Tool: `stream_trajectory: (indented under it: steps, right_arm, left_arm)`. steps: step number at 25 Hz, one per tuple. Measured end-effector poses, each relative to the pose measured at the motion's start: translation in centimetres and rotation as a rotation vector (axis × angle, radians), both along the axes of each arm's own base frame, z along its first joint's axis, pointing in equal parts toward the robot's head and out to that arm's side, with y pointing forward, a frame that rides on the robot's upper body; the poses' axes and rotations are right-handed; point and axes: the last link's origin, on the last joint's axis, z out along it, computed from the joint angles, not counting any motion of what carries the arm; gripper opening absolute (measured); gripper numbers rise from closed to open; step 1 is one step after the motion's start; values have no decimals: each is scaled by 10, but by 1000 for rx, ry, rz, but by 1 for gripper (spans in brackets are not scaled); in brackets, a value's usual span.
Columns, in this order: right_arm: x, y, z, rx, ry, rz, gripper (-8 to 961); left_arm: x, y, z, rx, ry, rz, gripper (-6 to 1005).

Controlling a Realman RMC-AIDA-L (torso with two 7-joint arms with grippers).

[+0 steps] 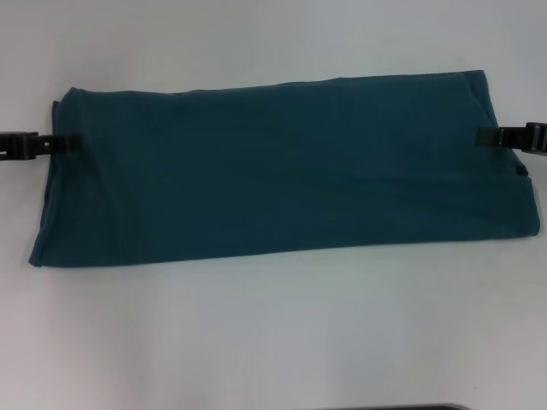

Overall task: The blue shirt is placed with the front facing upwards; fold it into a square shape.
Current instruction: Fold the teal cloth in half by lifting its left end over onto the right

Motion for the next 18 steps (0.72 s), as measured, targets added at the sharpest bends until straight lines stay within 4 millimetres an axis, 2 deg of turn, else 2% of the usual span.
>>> stream_trajectory:
  steps: [10,18]
  right_arm:
    - [0,0,1,0,0,-1,4]
    - [-1,1,3,0,-1,1,4]
  left_arm:
    - [-9,-4,2,-17,10,68,855]
    - [-3,-6,-4,-77,-7,81,855]
